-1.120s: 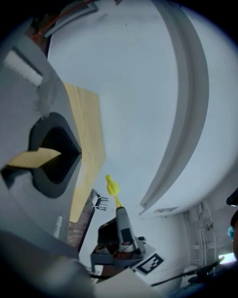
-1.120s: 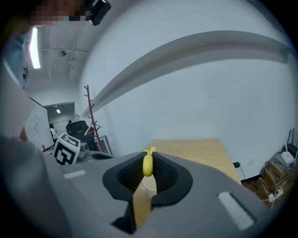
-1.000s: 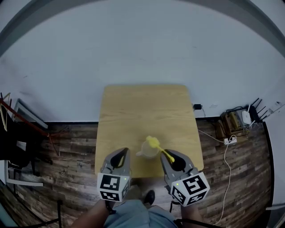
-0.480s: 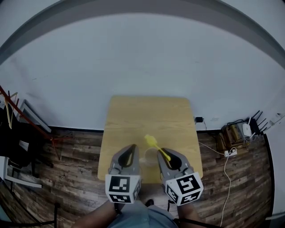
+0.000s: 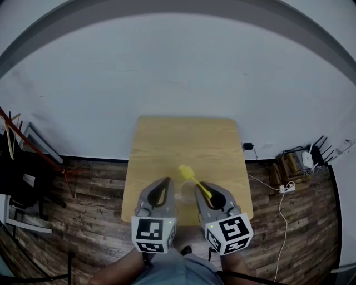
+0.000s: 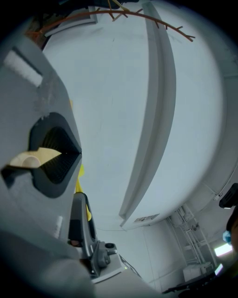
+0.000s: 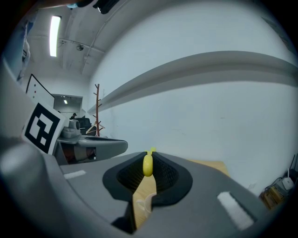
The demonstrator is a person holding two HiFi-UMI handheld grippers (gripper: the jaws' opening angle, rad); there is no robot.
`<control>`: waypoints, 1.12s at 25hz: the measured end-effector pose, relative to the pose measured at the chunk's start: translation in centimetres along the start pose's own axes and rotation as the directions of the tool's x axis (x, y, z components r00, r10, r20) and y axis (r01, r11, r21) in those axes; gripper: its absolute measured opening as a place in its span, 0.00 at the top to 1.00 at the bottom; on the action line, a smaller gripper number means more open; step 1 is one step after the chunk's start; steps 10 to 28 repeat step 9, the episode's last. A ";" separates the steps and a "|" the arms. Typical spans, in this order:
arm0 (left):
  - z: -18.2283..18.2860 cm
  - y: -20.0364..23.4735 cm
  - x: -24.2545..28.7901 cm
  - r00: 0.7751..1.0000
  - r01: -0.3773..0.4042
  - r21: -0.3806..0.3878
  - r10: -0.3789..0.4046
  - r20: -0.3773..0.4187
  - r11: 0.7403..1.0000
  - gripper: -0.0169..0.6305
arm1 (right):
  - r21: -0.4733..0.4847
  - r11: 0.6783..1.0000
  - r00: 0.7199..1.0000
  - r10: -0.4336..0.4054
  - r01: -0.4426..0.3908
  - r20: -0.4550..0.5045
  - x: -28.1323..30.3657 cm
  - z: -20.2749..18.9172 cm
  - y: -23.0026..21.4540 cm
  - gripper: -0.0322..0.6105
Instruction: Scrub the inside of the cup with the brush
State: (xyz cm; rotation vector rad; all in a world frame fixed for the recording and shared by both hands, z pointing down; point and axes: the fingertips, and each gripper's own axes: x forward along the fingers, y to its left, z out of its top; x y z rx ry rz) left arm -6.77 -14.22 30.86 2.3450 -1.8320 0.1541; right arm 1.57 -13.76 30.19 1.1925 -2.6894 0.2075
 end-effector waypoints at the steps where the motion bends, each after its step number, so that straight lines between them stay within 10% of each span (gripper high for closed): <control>1: 0.0 0.0 -0.1 1.000 0.001 0.001 -0.001 -0.001 1.000 0.94 | -0.001 1.000 1.000 -0.002 0.002 0.000 0.0 0.0 0.0 0.89; 28: 0.0 -0.4 -0.2 1.000 0.012 0.031 -0.012 -0.006 0.999 0.94 | -0.003 1.000 1.000 -0.006 0.006 0.000 -0.2 0.0 0.0 0.89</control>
